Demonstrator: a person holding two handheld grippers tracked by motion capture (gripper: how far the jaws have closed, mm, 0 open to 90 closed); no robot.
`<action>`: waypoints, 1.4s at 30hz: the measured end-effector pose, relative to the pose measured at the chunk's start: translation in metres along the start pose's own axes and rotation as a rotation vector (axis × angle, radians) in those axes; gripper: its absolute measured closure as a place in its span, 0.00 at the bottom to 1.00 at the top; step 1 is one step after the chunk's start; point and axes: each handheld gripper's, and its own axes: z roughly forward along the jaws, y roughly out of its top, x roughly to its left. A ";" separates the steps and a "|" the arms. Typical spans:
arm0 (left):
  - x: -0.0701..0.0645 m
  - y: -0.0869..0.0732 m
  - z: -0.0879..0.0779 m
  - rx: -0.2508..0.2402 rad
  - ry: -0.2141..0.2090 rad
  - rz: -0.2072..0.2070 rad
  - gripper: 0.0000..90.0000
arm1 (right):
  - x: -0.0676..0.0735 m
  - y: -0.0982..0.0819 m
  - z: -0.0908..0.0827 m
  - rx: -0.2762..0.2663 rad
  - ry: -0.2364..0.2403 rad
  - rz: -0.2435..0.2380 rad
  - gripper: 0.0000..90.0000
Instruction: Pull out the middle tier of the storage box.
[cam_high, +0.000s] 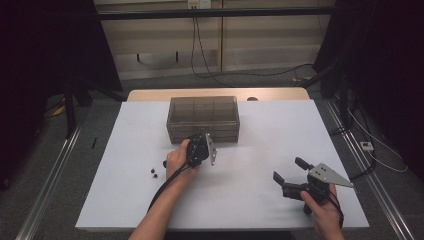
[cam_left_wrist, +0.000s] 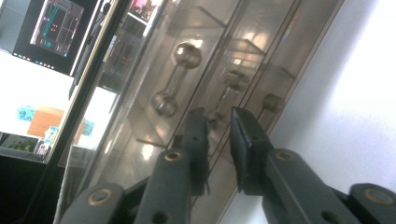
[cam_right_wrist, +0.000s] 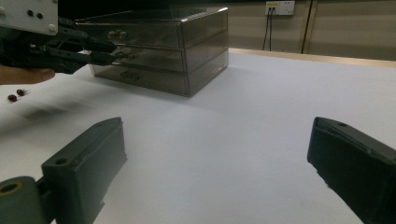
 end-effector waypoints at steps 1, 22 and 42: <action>-0.002 0.001 0.002 -0.001 -0.003 0.002 0.84 | 0.000 0.000 0.000 0.000 0.001 0.000 0.05; -0.005 -0.007 0.008 -0.017 0.059 0.046 0.89 | 0.000 0.000 -0.001 0.000 -0.002 -0.005 0.05; -0.010 -0.008 0.009 -0.043 0.099 0.144 0.89 | 0.000 0.000 0.001 0.005 0.000 -0.005 0.05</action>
